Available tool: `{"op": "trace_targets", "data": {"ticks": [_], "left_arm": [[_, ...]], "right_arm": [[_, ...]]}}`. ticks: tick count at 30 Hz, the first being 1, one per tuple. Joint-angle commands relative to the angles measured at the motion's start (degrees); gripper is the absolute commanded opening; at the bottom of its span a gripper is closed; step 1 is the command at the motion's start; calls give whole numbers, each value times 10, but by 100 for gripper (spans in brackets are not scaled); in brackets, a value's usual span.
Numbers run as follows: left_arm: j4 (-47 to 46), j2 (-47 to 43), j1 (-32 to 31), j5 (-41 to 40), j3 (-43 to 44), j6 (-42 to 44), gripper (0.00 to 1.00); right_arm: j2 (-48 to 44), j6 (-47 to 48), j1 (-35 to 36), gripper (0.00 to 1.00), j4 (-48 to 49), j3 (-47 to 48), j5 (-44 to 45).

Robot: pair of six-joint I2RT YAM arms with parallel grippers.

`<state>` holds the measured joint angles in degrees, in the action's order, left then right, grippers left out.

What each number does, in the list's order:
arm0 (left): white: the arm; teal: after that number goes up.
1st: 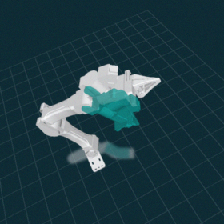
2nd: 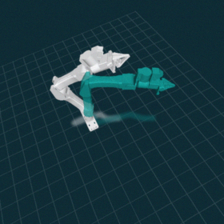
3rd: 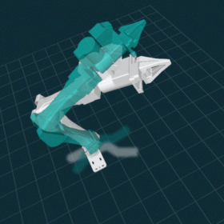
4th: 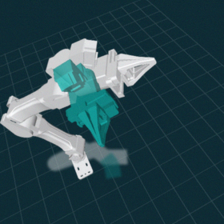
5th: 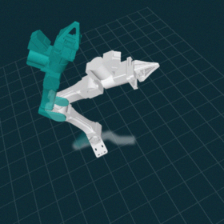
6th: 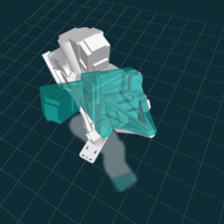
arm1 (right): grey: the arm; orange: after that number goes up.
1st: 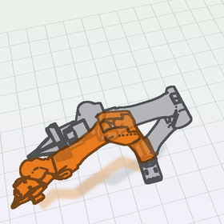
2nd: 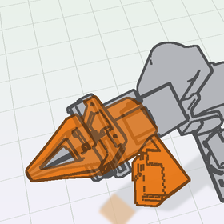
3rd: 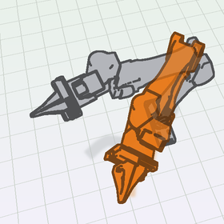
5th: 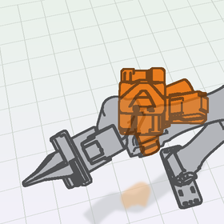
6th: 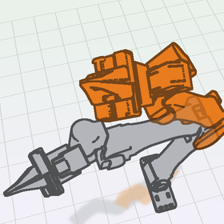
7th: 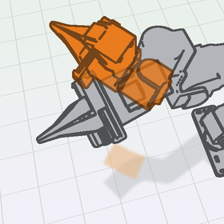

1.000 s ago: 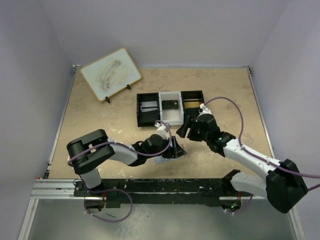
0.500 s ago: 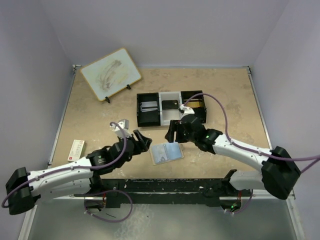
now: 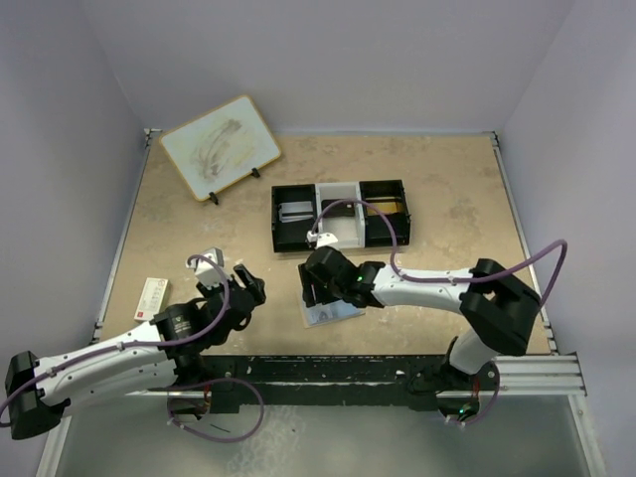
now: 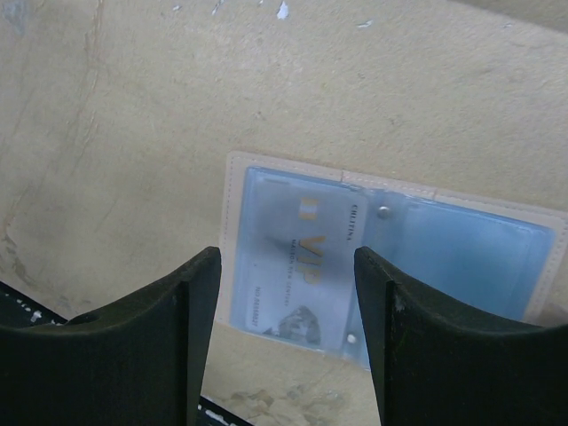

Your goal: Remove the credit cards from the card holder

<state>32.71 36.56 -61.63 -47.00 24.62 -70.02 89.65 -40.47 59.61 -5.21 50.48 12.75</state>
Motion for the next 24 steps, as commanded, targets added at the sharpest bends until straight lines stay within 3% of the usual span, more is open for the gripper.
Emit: {"op": "trace_targets", "data": {"ticks": [1, 10, 13, 18, 21, 24], "left_arm": [[2, 11, -1, -18, 14, -9, 66], [-7, 13, -2, -10, 12, -1, 66], [-8, 11, -1, -9, 12, 1, 66], [-11, 12, -2, -4, 11, 2, 66], [-18, 13, -2, 2, 9, 5, 66], [-24, 18, -2, 7, 9, 8, 66]], "right_arm": [[30, 1, 16, 65, -16, 41, 24], [105, -22, 33, 71, -88, 91, 85], [114, -26, 34, 69, -90, 89, 83], [101, -26, 32, 63, -53, 63, 25], [90, -22, 28, 68, -18, 40, -5], [77, -26, 18, 67, 10, 20, -34]]}}
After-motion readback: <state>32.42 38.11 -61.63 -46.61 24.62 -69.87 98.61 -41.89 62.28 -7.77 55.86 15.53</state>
